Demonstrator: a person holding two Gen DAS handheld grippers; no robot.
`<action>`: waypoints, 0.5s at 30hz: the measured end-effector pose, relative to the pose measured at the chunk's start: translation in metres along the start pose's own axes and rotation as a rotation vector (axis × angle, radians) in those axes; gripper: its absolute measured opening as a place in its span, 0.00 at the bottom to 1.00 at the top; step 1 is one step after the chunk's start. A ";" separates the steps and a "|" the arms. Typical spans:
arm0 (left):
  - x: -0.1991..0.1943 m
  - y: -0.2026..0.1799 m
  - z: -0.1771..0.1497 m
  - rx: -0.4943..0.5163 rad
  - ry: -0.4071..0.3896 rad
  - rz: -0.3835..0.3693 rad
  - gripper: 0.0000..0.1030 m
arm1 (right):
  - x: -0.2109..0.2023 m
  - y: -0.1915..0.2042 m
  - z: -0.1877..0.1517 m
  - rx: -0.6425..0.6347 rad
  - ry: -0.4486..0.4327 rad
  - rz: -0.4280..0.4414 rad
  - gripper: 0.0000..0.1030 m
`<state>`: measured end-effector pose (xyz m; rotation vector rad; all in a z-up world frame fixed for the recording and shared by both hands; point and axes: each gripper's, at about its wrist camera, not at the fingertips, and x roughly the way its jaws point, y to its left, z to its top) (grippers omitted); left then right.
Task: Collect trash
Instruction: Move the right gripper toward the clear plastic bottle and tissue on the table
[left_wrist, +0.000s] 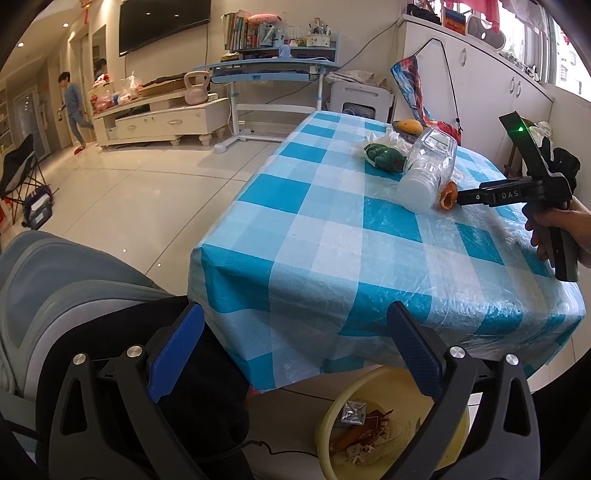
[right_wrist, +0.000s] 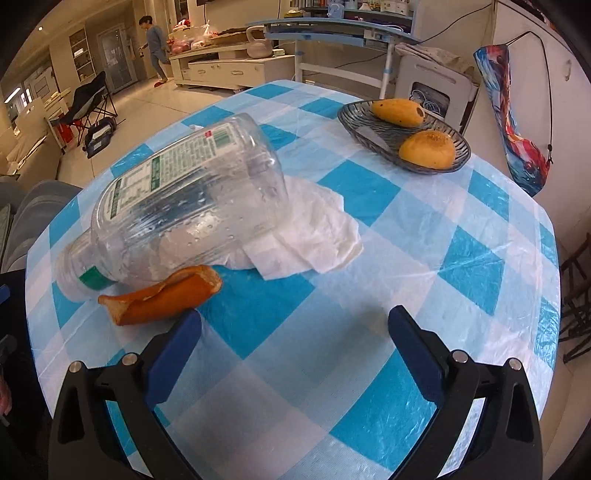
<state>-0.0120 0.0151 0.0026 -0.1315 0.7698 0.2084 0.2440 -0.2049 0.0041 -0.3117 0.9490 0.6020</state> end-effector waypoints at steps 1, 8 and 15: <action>0.001 0.000 0.000 -0.002 0.000 0.000 0.93 | -0.001 0.001 -0.001 0.000 -0.001 -0.001 0.93; 0.000 0.004 0.002 -0.024 0.002 -0.015 0.93 | -0.003 -0.001 -0.001 0.002 0.000 0.002 0.94; 0.000 0.005 0.002 -0.033 0.008 -0.020 0.93 | -0.003 0.000 -0.001 0.001 0.000 0.002 0.94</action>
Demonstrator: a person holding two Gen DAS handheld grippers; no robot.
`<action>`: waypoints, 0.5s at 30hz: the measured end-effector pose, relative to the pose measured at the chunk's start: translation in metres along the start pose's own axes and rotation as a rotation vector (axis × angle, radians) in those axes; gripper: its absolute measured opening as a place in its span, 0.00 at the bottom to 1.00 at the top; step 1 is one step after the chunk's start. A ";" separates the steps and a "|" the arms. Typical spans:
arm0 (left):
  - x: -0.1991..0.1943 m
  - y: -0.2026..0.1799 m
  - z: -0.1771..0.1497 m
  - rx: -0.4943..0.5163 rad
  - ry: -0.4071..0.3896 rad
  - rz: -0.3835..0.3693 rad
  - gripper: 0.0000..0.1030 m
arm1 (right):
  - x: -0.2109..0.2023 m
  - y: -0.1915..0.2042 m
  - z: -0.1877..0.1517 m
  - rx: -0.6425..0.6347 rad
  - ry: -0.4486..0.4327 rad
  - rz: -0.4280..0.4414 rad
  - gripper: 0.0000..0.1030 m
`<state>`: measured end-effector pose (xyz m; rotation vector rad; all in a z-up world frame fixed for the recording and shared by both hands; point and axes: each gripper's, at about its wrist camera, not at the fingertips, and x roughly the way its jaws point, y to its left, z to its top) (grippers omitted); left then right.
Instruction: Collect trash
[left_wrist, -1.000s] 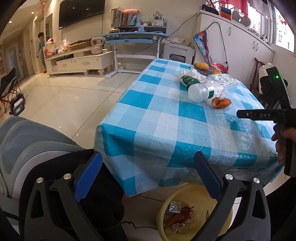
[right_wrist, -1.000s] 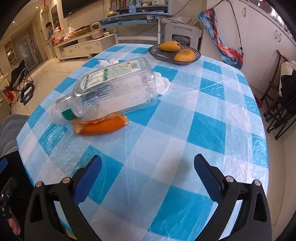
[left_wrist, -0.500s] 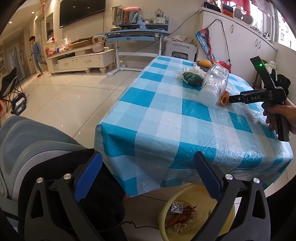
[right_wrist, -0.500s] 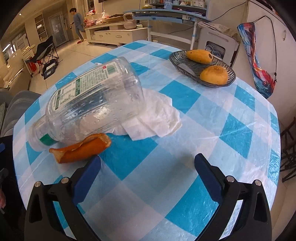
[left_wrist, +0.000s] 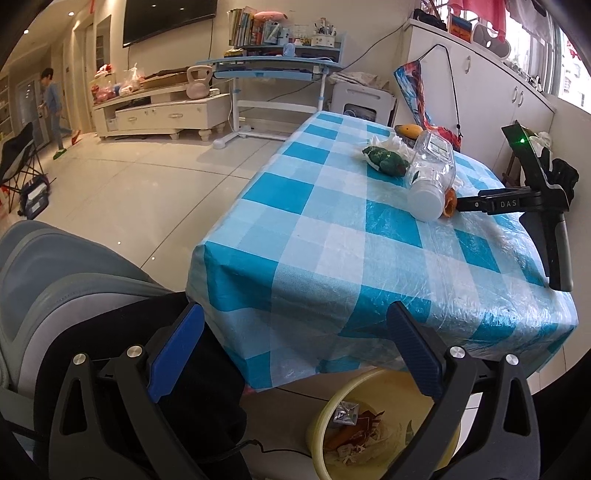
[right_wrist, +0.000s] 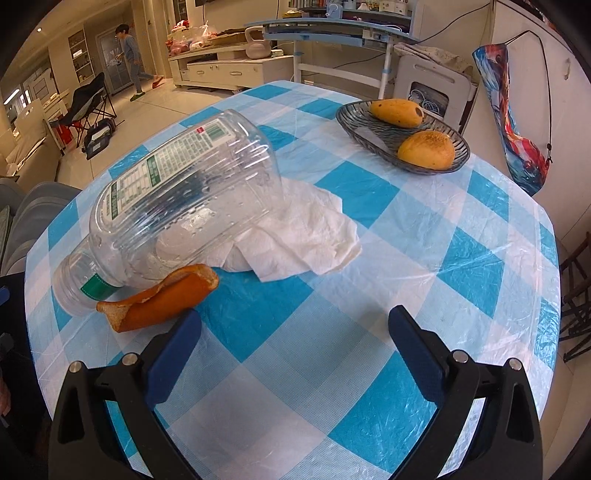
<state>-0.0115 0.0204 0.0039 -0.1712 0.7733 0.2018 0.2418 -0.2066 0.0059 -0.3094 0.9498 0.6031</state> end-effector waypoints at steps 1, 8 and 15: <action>0.000 0.000 -0.001 0.004 0.002 0.003 0.93 | 0.000 0.000 0.000 0.000 0.000 0.000 0.94; -0.001 -0.004 -0.004 0.026 0.008 0.006 0.93 | 0.000 0.000 0.000 0.000 0.000 0.000 0.94; 0.004 -0.001 -0.002 0.017 0.033 0.003 0.93 | 0.000 0.001 0.000 0.000 0.000 -0.001 0.94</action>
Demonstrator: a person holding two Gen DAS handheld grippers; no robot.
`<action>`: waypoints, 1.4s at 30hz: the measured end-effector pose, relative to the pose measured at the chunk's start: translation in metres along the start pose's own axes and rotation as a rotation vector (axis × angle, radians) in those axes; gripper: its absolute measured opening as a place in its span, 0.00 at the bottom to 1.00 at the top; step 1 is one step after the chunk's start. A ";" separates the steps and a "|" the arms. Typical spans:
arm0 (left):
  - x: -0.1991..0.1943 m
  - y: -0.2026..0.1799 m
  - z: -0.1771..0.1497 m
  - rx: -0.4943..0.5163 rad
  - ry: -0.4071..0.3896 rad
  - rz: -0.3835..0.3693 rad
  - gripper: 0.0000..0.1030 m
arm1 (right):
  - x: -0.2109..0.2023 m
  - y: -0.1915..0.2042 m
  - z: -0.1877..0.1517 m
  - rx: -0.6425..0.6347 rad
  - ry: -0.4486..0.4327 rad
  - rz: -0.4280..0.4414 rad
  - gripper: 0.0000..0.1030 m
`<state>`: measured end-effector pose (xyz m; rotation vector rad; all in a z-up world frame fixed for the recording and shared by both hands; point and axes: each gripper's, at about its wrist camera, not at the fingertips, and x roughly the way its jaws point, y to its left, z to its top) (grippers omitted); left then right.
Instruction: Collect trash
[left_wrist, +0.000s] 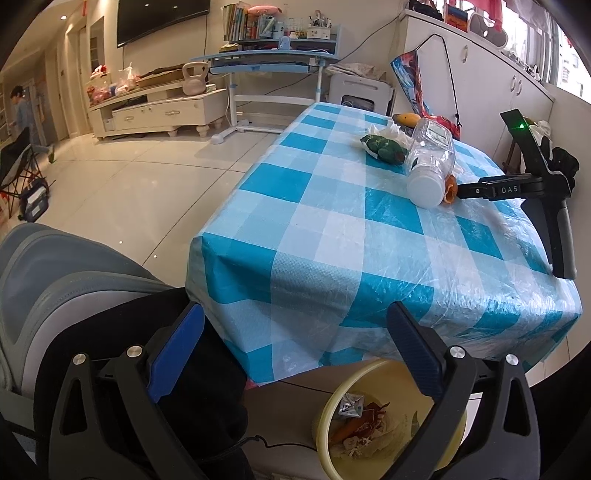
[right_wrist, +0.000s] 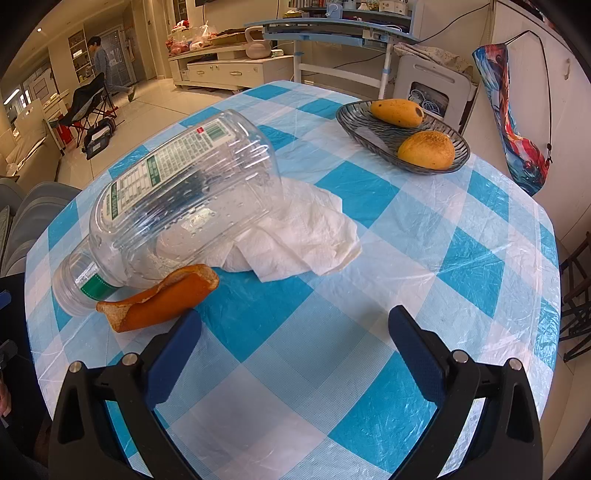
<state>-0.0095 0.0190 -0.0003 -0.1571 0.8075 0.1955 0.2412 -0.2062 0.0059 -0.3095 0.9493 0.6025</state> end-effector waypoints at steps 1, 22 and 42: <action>0.000 0.001 0.000 -0.008 0.002 -0.004 0.93 | 0.000 0.000 0.000 0.000 0.000 0.000 0.94; -0.002 0.001 0.001 -0.011 -0.004 -0.012 0.93 | 0.000 0.000 0.000 0.000 0.000 0.000 0.94; -0.002 0.000 0.001 -0.011 -0.007 -0.011 0.93 | 0.000 0.000 0.000 0.000 -0.001 -0.001 0.94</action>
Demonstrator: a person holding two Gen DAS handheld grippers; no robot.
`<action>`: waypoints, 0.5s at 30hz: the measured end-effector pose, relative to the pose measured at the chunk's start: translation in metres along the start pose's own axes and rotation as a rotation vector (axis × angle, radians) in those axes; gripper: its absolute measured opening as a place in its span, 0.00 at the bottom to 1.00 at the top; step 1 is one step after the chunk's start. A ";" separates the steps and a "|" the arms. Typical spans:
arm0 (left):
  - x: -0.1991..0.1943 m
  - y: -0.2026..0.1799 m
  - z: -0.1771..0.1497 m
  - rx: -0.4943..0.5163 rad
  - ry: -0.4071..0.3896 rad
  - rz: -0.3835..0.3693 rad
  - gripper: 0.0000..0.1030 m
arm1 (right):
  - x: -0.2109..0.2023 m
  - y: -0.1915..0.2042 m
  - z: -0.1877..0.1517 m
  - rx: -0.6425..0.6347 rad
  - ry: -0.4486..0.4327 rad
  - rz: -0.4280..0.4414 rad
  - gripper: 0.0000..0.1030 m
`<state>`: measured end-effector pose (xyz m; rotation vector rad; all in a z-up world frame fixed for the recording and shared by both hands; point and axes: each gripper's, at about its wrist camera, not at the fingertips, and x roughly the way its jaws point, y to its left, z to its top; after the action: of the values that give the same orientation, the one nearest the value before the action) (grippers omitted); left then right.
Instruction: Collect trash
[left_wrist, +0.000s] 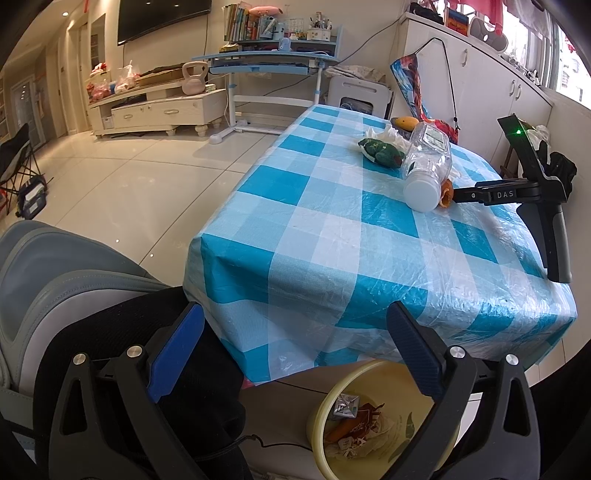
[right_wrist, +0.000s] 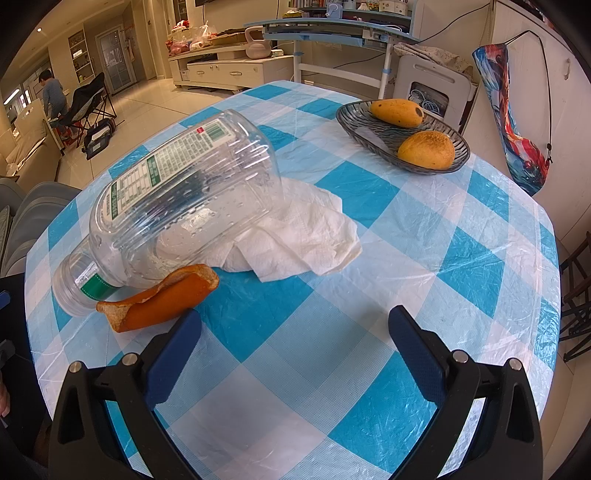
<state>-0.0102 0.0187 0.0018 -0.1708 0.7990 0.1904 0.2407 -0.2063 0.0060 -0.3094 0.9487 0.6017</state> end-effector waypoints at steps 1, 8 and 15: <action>0.000 0.000 0.000 0.000 0.000 0.000 0.93 | 0.000 0.000 0.000 0.000 0.000 0.000 0.94; -0.003 -0.001 0.002 0.000 -0.006 0.002 0.93 | 0.000 0.000 0.000 0.000 0.000 0.000 0.94; -0.005 -0.002 0.001 0.014 -0.015 0.011 0.93 | 0.000 0.000 0.000 0.001 0.000 0.000 0.94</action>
<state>-0.0123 0.0165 0.0061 -0.1515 0.7863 0.1959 0.2405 -0.2061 0.0059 -0.3089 0.9485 0.6010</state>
